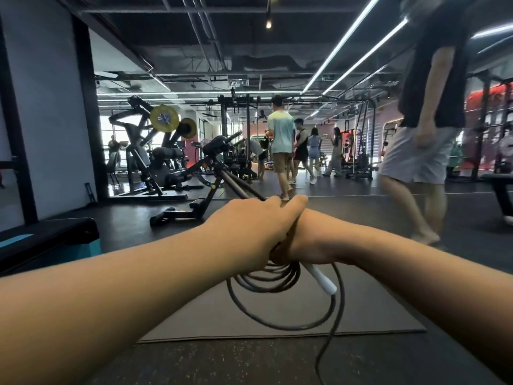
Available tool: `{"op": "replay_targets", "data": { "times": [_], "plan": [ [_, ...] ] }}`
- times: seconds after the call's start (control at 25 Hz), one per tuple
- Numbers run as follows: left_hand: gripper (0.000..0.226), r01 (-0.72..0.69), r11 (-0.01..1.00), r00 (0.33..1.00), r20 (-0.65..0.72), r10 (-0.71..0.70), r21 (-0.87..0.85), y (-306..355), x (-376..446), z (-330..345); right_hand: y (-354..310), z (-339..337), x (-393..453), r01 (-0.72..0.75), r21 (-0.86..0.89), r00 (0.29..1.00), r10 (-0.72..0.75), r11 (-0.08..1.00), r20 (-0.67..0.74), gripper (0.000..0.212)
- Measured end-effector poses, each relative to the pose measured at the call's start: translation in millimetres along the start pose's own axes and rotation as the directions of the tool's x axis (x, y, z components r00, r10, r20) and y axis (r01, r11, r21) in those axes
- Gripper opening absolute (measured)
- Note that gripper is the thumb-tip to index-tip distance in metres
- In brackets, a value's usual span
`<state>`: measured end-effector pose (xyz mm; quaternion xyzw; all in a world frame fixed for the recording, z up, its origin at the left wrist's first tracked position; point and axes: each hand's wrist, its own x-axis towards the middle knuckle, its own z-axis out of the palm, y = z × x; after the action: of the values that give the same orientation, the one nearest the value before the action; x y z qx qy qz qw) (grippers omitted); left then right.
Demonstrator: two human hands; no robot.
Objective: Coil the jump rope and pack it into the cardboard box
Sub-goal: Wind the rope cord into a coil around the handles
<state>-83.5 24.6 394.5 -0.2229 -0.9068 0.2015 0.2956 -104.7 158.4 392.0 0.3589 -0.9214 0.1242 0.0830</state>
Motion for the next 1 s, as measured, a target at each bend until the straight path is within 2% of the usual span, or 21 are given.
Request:
{"op": "replay_targets", "data": {
  "times": [0.08, 0.16, 0.24, 0.32, 0.36, 0.4, 0.6, 0.72, 0.8, 0.88, 1.0],
  "plan": [
    [0.103, 0.075, 0.995, 0.994, 0.086, -0.069, -0.069, 2, 1, 2, 3, 1, 0, -0.025, 0.017, 1.0, 0.025, 1.0, 0.009, 0.015],
    [0.098, 0.197, 0.975, 0.964, 0.203, -0.174, -0.101, 7, -1, 6, 3, 5, -1, -0.052, -0.012, 0.999, 0.052, 0.999, 0.011, 0.013],
    [0.06, 0.277, 0.943, 0.933, 0.288, -0.217, -0.187, 8, -2, 8, 1, 9, -1, -0.07, -0.05, 0.998, 0.069, 0.996, -0.012, 0.025],
    [0.024, 0.299, 0.913, 0.915, 0.356, -0.192, -0.277, 6, -4, 11, 4, 13, 0, -0.06, -0.115, 0.998, 0.059, 0.992, -0.013, 0.018],
    [0.014, 0.3, 0.905, 0.909, 0.378, -0.176, -0.3, 4, -5, 12, 6, 15, 0, -0.06, -0.119, 0.998, 0.06, 0.991, -0.005, 0.009],
    [0.009, 0.293, 0.903, 0.909, 0.383, -0.163, -0.312, 4, -6, 15, 8, 16, 0, -0.068, -0.106, 0.998, 0.069, 0.992, 0.011, 0.011],
    [0.015, 0.21, 0.942, 0.915, 0.392, -0.094, -0.263, 3, -10, 17, 14, 10, -6, -0.072, -0.039, 0.988, 0.077, 0.997, 0.136, 0.013],
    [0.014, 0.142, 0.975, 0.919, 0.39, -0.064, -0.173, -7, -14, 10, 19, -7, -10, -0.075, 0.044, 0.977, 0.065, 0.996, 0.202, 0.039],
    [0.013, 0.082, 0.993, 0.926, 0.374, -0.045, -0.081, -15, -19, 7, 24, -19, -14, -0.114, 0.117, 0.979, 0.092, 0.987, 0.179, 0.056],
    [0.012, 0.056, 0.998, 0.934, 0.354, -0.049, -0.01, -26, -25, 5, 33, -27, -15, -0.116, 0.091, 0.988, 0.105, 0.989, 0.115, 0.055],
    [0.015, 0.112, 0.993, 0.94, 0.32, -0.121, 0.046, -40, -32, 4, 44, -31, -14, -0.116, 0.15, 0.993, 0.11, 0.982, 0.043, 0.055]
  ]
}}
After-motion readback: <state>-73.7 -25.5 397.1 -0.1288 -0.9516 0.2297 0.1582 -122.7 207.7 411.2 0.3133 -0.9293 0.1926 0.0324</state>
